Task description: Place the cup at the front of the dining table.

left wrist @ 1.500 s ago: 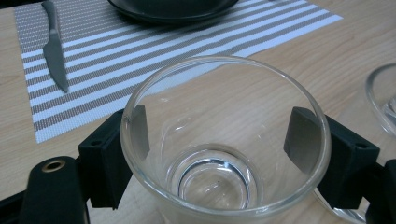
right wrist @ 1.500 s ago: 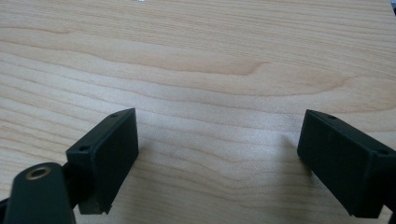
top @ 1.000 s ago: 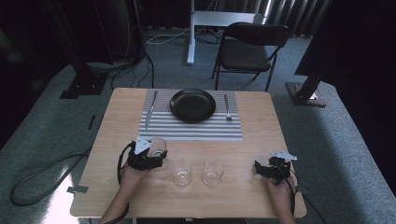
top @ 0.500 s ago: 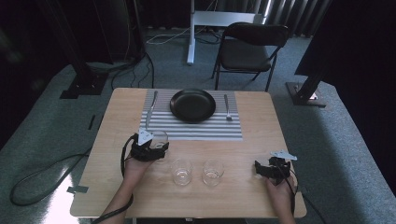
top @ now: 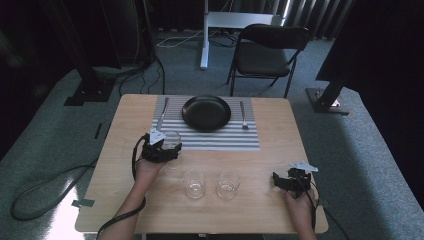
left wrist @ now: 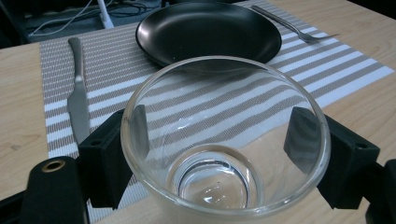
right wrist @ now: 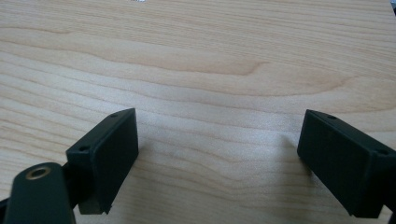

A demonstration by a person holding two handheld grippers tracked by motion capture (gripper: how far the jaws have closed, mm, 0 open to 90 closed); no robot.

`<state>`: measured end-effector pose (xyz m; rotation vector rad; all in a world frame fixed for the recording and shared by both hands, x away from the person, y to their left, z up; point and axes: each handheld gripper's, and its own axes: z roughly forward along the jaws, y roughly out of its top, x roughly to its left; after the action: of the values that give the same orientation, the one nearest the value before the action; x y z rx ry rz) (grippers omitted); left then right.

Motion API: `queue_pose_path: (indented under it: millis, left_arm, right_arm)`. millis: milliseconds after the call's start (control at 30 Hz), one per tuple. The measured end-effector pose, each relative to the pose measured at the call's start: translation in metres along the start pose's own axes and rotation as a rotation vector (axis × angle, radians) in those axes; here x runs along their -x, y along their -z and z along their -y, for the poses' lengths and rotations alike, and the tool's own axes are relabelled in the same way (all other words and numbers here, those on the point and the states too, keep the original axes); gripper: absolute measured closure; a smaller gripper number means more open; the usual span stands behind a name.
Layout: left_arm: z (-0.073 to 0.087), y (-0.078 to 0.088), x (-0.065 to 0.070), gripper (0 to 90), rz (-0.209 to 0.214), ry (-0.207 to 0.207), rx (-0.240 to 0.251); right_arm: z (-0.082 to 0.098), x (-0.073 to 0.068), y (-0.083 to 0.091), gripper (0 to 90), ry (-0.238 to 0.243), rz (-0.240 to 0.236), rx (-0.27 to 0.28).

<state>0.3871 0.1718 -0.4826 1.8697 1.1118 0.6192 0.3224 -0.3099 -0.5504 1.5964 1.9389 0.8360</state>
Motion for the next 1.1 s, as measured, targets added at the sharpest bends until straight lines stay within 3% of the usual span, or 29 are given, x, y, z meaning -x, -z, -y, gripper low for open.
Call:
queue_pose_path:
  millis: [633, 867, 1000, 1100]
  left_arm:
    - [-0.011, -0.029, -0.009, 19.4, -0.036, 0.035, -0.034]
    - [-0.017, -0.036, -0.011, 19.4, -0.036, 0.021, -0.035]
    - [-0.024, -0.046, -0.019, 19.4, -0.045, 0.056, -0.024]
    - [-0.028, -0.052, -0.02, 19.4, -0.063, 0.036, -0.033]
  right_arm:
    - [0.0, 0.0, 0.0, 12.0, 0.001, 0.0, 0.0]
    - [0.0, 0.0, 0.0, 12.0, 0.001, 0.0, 0.0]
    - [0.0, 0.0, 0.0, 12.0, 0.0, 0.0, 0.0]
    - [0.0, 0.0, 0.0, 12.0, 0.001, 0.0, 0.001]
